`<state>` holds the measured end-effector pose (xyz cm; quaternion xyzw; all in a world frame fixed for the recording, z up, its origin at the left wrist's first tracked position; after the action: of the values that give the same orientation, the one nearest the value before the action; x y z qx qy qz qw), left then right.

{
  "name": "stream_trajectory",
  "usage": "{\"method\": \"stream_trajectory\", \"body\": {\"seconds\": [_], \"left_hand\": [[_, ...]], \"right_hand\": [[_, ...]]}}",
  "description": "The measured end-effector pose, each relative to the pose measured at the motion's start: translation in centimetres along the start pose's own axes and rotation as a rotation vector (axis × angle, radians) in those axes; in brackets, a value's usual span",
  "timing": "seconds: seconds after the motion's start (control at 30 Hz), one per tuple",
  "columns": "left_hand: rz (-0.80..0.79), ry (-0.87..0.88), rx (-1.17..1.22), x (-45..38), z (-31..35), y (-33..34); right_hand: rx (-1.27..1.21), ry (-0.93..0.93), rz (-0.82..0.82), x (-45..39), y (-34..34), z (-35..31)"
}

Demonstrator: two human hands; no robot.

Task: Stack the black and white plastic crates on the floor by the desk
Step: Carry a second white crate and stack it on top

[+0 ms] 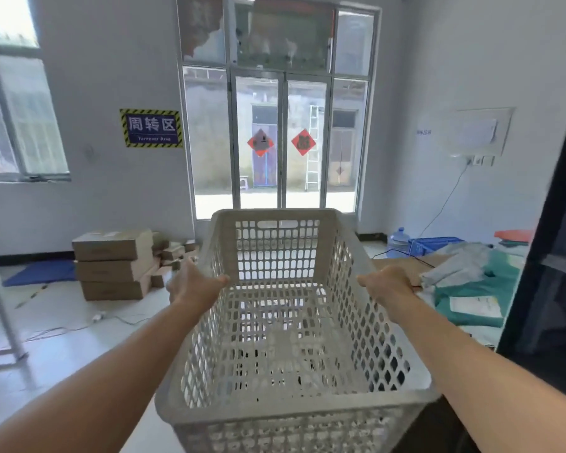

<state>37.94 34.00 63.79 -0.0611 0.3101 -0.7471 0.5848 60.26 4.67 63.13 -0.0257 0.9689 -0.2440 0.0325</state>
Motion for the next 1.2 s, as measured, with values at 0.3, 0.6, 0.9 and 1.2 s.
{"method": "stream_trajectory", "body": {"seconds": [0.3,0.6,0.9,1.2], "left_hand": [[0.016,-0.067,0.009,-5.3,0.8,4.3],[-0.209,-0.021,-0.031,-9.0,-0.1,8.1],[-0.437,0.035,-0.114,-6.4,-0.6,7.4],[-0.427,-0.149,0.191,-1.3,-3.8,5.4]], "right_hand": [[0.083,-0.050,-0.127,-7.5,4.6,-2.6],[0.202,-0.075,-0.267,-10.8,8.2,-2.5],[0.111,-0.024,-0.574,-9.5,7.8,0.1],[-0.150,-0.012,-0.643,-4.8,4.9,2.2]]}}
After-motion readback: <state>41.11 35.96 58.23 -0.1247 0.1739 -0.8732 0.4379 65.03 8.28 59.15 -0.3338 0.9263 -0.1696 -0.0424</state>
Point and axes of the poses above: each hand's wrist, its own x-axis away from the middle knuckle, its own y-axis out of the palm, z = x × y, the point moved 7 cm from there along -x, towards the middle knuckle, and after that the axes turned 7 degrees about z, right-handed, at the moved point
